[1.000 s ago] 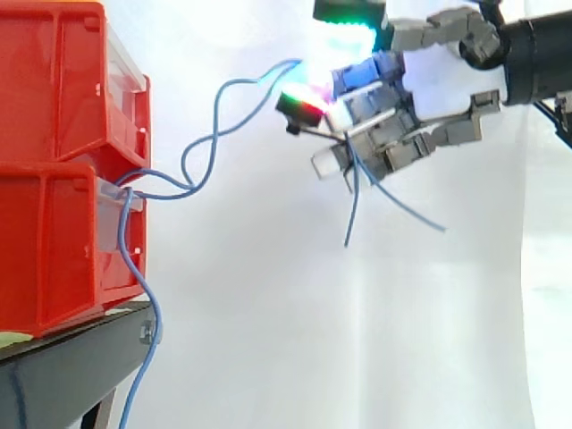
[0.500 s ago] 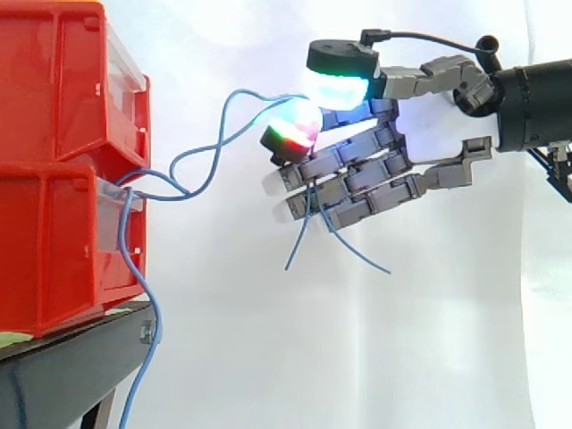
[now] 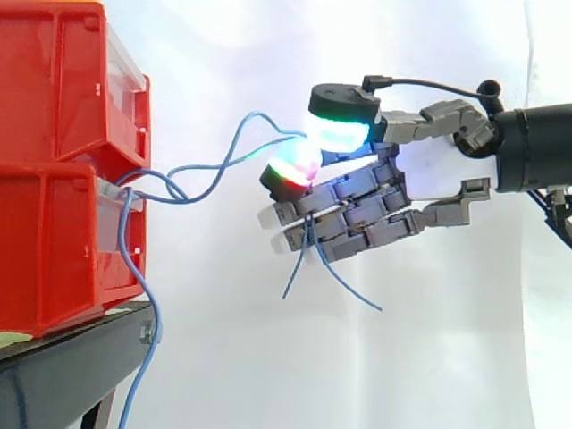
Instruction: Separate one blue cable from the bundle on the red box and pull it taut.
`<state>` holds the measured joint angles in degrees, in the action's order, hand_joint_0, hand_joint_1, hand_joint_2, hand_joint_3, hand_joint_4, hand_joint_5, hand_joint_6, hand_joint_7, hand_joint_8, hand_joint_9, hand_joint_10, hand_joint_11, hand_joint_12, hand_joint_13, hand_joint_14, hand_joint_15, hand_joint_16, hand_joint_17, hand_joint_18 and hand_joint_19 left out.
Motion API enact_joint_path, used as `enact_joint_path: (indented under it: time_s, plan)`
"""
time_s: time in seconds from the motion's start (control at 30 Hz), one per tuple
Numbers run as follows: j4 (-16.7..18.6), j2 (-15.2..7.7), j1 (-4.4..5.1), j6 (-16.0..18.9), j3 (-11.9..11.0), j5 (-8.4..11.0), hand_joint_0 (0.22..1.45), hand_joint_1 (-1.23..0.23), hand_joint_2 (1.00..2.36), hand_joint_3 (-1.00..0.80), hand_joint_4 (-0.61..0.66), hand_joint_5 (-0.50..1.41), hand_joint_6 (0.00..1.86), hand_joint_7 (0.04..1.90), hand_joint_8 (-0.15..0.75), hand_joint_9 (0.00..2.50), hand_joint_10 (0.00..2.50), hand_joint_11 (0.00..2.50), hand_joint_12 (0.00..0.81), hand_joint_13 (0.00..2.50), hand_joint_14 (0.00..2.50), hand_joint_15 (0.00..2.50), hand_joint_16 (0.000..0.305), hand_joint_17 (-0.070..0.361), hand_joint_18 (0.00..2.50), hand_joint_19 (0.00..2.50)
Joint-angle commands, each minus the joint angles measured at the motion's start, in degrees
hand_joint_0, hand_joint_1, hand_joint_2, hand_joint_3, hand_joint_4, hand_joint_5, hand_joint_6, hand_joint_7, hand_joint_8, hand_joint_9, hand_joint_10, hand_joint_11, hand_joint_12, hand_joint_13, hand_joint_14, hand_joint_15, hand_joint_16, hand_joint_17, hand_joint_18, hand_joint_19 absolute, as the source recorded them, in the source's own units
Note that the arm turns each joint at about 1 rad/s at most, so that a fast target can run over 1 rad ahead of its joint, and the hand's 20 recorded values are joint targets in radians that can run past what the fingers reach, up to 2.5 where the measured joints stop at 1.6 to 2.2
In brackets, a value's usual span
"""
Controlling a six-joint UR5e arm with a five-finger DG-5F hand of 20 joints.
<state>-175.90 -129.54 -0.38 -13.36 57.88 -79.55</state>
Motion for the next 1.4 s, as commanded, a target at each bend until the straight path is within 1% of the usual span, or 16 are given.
enact_joint_path:
  time_s: [0.0,0.2,0.3,0.43,0.5,0.53,0.67,0.73,0.77,0.97,1.1,1.13,1.2,1.37]
  plan:
    - [1.62,-0.02,-0.32,0.0,0.65,-0.69,0.63,-0.63,1.0,-0.44,0.05,-0.05,0.73,0.94,0.158,0.35,0.0,0.0,0.283,0.2,0.0,0.05,0.034,0.076,0.05,0.15]
    - [1.53,-0.02,-0.5,-0.09,0.74,-0.87,0.56,-0.57,1.0,-0.46,0.09,-0.05,0.7,0.96,0.188,0.48,0.0,0.0,0.308,0.28,0.0,0.1,0.039,0.088,0.14,0.25]
    - [1.53,0.07,-0.5,-0.17,0.65,-0.87,0.55,-0.53,1.0,-0.47,0.1,-0.04,0.7,0.98,0.195,0.52,0.0,0.0,0.318,0.31,0.0,0.12,0.04,0.091,0.18,0.28]
    - [1.53,0.07,-0.32,-0.17,0.48,-0.87,0.54,-0.48,1.0,-0.5,0.1,-0.03,0.72,0.93,0.203,0.59,0.0,0.0,0.326,0.36,0.01,0.14,0.042,0.094,0.24,0.31]
    - [1.26,0.07,-0.23,-0.17,-0.31,-0.78,0.54,-0.46,1.0,-0.5,0.09,-0.03,0.73,0.92,0.205,0.63,0.0,0.0,0.327,0.39,0.01,0.14,0.042,0.094,0.28,0.32]
    - [1.26,0.07,-0.23,-0.17,-0.31,-0.78,0.54,-0.46,1.0,-0.5,0.09,-0.03,0.73,0.91,0.203,0.65,0.0,0.0,0.326,0.4,0.01,0.15,0.042,0.095,0.3,0.33]
    - [-0.58,0.16,-0.15,-0.26,-1.81,-1.04,0.55,-0.5,1.0,-0.5,0.06,-0.02,0.77,0.86,0.201,0.77,0.0,0.02,0.321,0.49,0.01,0.16,0.041,0.091,0.41,0.35]
    - [-1.9,0.07,-0.15,-0.26,-2.42,-1.13,0.58,-0.54,1.0,-0.5,0.05,-0.02,0.78,0.86,0.195,0.81,0.0,0.03,0.312,0.52,0.01,0.17,0.039,0.088,0.44,0.36]
    - [-2.6,0.07,-0.06,-0.26,-2.86,-1.13,0.59,-0.58,1.0,-0.49,0.05,-0.01,0.77,0.87,0.192,0.83,0.0,0.03,0.306,0.54,0.01,0.17,0.039,0.087,0.46,0.36]
    - [-2.95,0.07,-0.06,-0.35,-3.04,-1.22,0.6,-0.68,1.01,-0.34,0.07,0.0,0.76,0.91,0.195,0.87,0.0,0.05,0.308,0.57,0.01,0.18,0.039,0.087,0.5,0.38]
    - [-2.87,0.07,-0.06,-0.35,-3.12,-1.3,0.6,-0.68,1.01,-0.29,0.07,0.0,0.73,0.97,0.189,0.85,0.0,0.03,0.305,0.54,0.01,0.18,0.039,0.087,0.49,0.37]
    - [-2.87,0.07,-0.06,-0.35,-3.21,-1.3,0.61,-0.66,1.01,-0.3,0.08,0.0,0.72,0.98,0.188,0.8,0.0,0.01,0.305,0.51,0.01,0.15,0.039,0.089,0.47,0.35]
    - [-2.87,0.07,-0.15,-0.35,-3.56,-1.3,0.62,-0.64,1.01,-0.33,0.08,-0.01,0.7,1.01,0.18,0.57,0.0,0.0,0.343,0.4,0.0,0.06,0.045,0.101,0.4,0.22]
    - [-2.95,0.07,-0.15,-0.35,-3.56,-1.3,0.63,-0.6,1.01,-0.37,0.1,-0.01,0.69,1.03,0.176,0.4,0.0,0.0,0.35,0.33,0.0,0.02,0.047,0.105,0.31,0.19]
